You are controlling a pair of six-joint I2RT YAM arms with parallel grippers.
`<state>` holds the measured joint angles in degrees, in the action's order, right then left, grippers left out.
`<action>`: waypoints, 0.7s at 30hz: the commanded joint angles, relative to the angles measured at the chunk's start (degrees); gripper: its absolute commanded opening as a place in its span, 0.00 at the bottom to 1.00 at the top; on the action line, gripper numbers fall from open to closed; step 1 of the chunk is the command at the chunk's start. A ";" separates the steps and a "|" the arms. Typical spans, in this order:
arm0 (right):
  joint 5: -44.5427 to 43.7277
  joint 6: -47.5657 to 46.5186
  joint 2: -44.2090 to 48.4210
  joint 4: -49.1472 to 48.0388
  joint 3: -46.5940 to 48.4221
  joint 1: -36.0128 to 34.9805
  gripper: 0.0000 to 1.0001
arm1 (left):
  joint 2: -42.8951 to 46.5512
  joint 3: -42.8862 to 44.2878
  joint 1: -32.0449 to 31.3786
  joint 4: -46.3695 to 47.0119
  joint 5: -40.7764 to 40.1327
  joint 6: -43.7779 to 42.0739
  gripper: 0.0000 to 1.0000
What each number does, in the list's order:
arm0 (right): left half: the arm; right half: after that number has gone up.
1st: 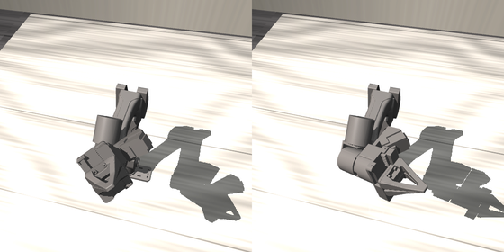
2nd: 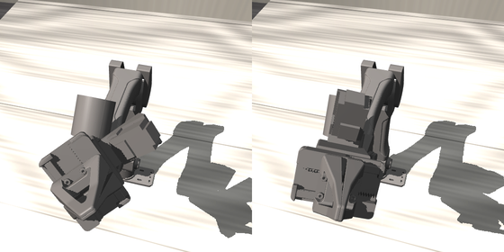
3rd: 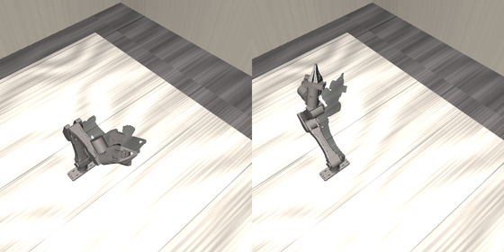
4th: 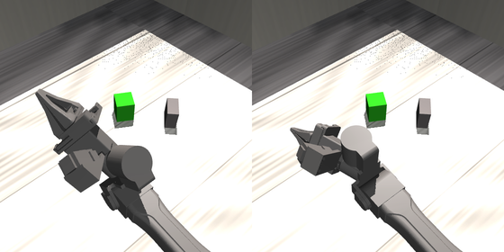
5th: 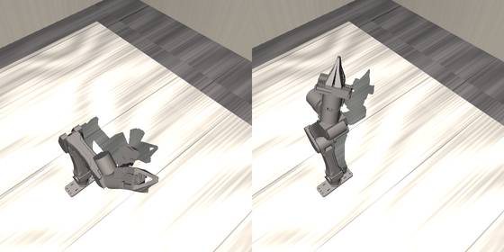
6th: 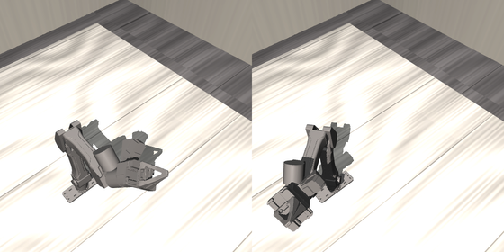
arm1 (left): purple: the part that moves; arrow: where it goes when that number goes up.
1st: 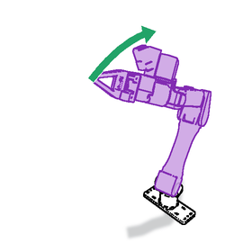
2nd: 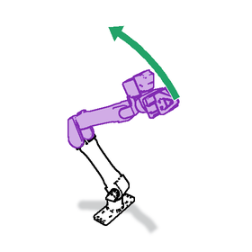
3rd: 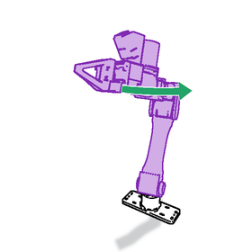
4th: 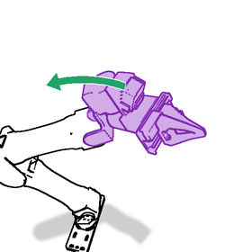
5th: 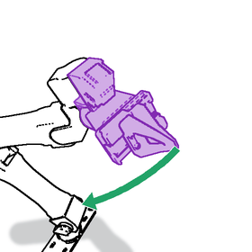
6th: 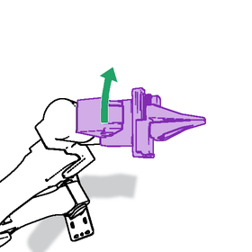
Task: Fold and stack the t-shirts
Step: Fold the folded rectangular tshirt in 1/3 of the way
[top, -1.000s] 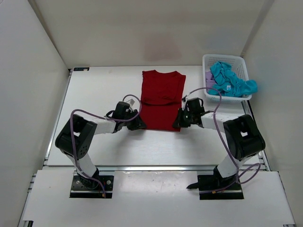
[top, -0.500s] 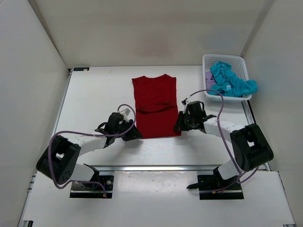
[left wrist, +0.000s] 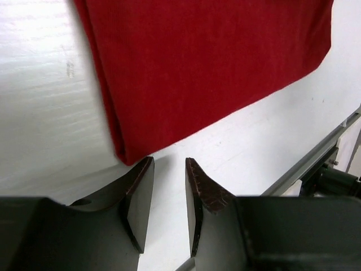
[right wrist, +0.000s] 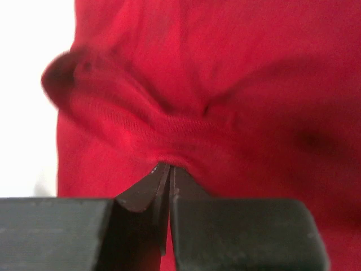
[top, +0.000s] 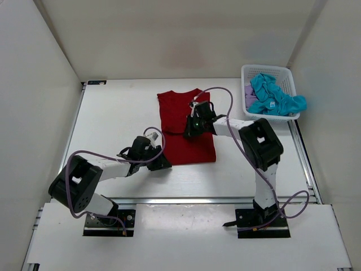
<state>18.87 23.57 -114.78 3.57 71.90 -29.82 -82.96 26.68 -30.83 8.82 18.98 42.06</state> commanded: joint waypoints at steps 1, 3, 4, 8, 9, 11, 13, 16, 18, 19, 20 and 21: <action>-2.17 -1.51 -5.00 0.64 9.03 2.49 0.00 | 2.09 -2.24 1.82 0.50 0.00 -1.63 0.40; -1.04 -0.03 -5.80 -1.10 10.71 4.06 0.00 | 3.76 -2.85 2.00 -0.29 -0.43 -1.55 0.40; -0.42 0.59 -5.89 -2.24 11.33 4.42 0.00 | 4.46 -2.25 2.18 -1.25 -0.61 -1.89 0.40; -0.51 0.95 -6.68 1.33 18.27 5.65 0.00 | 9.21 -0.93 2.35 -5.03 -1.75 -2.86 0.42; -0.59 0.60 -5.73 1.78 18.45 5.65 0.00 | 10.35 -1.19 2.35 -5.74 -2.71 -2.95 0.43; -0.86 -0.02 -3.09 1.01 16.36 5.74 0.00 | 11.85 -1.10 4.53 -7.49 -4.39 -4.44 0.43; -0.42 0.85 -0.46 0.04 12.41 6.44 0.01 | 11.42 -1.97 6.12 -7.50 -3.35 -4.80 0.44; 1.25 1.04 5.15 -0.23 5.22 7.50 0.00 | 9.32 -1.45 7.27 -7.33 -3.25 -5.24 0.48; 1.25 1.12 10.70 -1.99 -2.35 7.59 0.00 | 8.26 -1.54 7.45 -6.63 -3.34 -5.59 0.50; 1.08 1.39 14.63 -3.21 -8.03 7.76 0.00 | 7.29 -0.93 7.54 -6.80 -3.60 -5.42 0.50; 0.82 1.65 18.94 -5.75 -13.92 8.37 0.01 | 6.41 -0.84 7.63 -5.67 -3.43 -4.98 0.51; 1.08 2.26 20.89 -6.03 -16.85 8.73 0.01 | 5.71 -0.58 7.80 -4.87 -3.77 -4.71 0.53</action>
<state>19.57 24.77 -101.93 1.67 62.04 -22.35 -76.16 24.91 -23.40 3.01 15.86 37.93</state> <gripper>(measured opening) 0.010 0.520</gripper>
